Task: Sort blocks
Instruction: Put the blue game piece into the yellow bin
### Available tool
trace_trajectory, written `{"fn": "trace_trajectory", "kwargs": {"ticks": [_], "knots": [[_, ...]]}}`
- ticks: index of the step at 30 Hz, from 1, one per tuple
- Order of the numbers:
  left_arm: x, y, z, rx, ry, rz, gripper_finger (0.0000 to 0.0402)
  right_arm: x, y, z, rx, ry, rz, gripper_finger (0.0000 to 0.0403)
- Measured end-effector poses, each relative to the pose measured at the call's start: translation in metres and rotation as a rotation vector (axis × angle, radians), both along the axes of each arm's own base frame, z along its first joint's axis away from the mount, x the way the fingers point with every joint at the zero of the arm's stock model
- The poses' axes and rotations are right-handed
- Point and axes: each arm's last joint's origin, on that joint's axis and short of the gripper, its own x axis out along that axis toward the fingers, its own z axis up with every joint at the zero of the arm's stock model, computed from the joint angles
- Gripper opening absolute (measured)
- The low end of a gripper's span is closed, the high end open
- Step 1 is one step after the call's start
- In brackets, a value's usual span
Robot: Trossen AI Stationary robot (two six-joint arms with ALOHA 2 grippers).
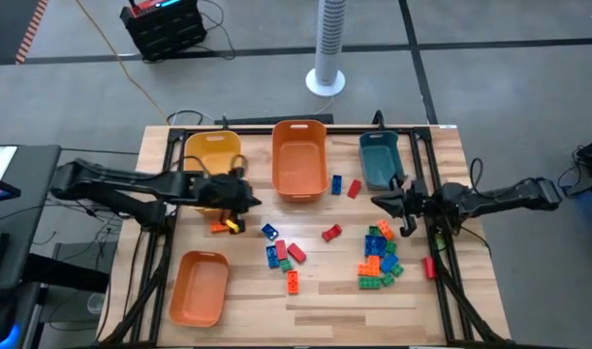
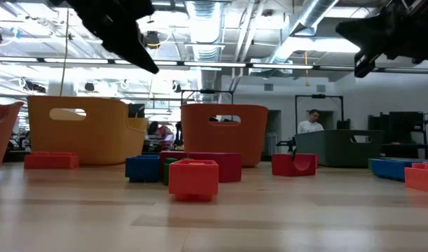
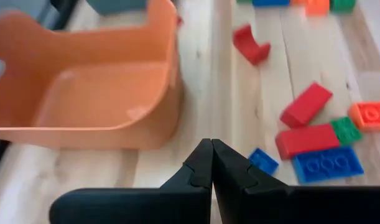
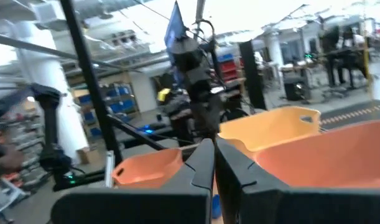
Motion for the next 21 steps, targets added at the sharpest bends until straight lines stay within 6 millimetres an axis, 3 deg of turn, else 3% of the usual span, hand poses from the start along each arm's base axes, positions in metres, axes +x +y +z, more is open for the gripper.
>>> {"fn": "trace_trajectory", "kwargs": {"ticks": [5, 11, 16, 21], "knots": [[0.025, -0.012, -0.005, 0.044, 0.161, -0.081, 0.0, 0.008, 0.003, -0.007, 0.002, 0.085, 0.012, 0.0031], [0.045, -0.021, -0.022, 0.075, 0.306, -0.127, 0.0009, 0.026, 0.009, 0.001, 0.004, 0.22, 0.005, 0.0031], [0.054, -0.028, -0.034, 0.111, 0.432, -0.159, 0.0071, 0.051, 0.02, 0.008, -0.057, 0.399, -0.056, 0.0039], [0.061, -0.037, -0.038, 0.17, 0.526, -0.251, 0.0141, 0.08, 0.034, 0.013, -0.132, 0.64, -0.043, 0.0074]]}}
